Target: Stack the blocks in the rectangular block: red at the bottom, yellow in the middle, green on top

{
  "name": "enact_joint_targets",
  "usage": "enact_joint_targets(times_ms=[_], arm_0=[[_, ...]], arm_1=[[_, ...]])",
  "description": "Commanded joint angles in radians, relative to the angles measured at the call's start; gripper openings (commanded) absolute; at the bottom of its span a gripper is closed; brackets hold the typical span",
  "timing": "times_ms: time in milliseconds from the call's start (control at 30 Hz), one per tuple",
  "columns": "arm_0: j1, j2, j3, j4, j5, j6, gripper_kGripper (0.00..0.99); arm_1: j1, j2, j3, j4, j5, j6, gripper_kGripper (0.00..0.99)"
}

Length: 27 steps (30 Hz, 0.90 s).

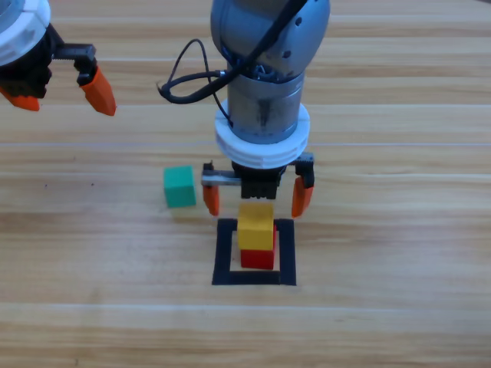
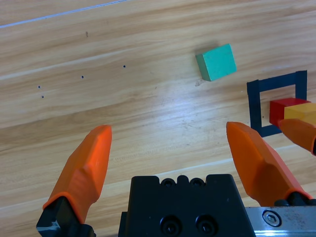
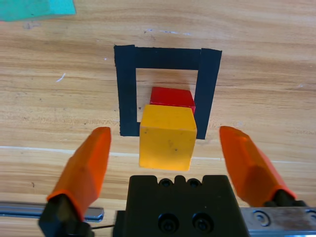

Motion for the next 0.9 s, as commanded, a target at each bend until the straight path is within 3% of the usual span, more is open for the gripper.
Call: enact_joint_targets(times_ms=[33,167,333,467,500,600,733,900], arm_0=[[0.019,0.042,0.013,-0.012,-0.010,-0.016,0.990],[0.017,0.085,-0.030,-0.013,-0.027,-0.059,0.990],[-0.018,0.143,-0.080,-0.010,-0.025,-0.148,0.990],[-0.066,0.209,-0.117,-0.004,-0.019,-0.243,0.990],[-0.097,0.246,-0.143,0.004,-0.008,-0.288,0.990],[-0.173,0.353,-0.249,0.062,0.032,-0.369,0.989],[-0.247,0.490,-0.399,0.143,0.062,-0.429,0.980],[-0.278,0.539,-0.416,0.146,0.070,-0.446,0.974]], arm_1=[[-0.010,-0.077,0.005,0.016,-0.034,-0.025,0.990],[-0.010,-0.216,0.014,0.015,-0.080,-0.178,0.990],[-0.033,-0.376,0.094,0.013,-0.054,-0.421,0.990],[-0.063,-0.563,0.328,-0.096,-0.040,-0.591,0.989],[-0.118,-0.718,0.601,-0.301,0.064,-0.675,0.989],[-0.245,-1.033,1.163,-0.852,0.385,-0.837,0.980],[-0.244,-1.146,1.319,-0.912,0.388,-0.984,0.977],[-0.244,-1.241,1.436,-0.904,0.395,-1.154,0.980]])
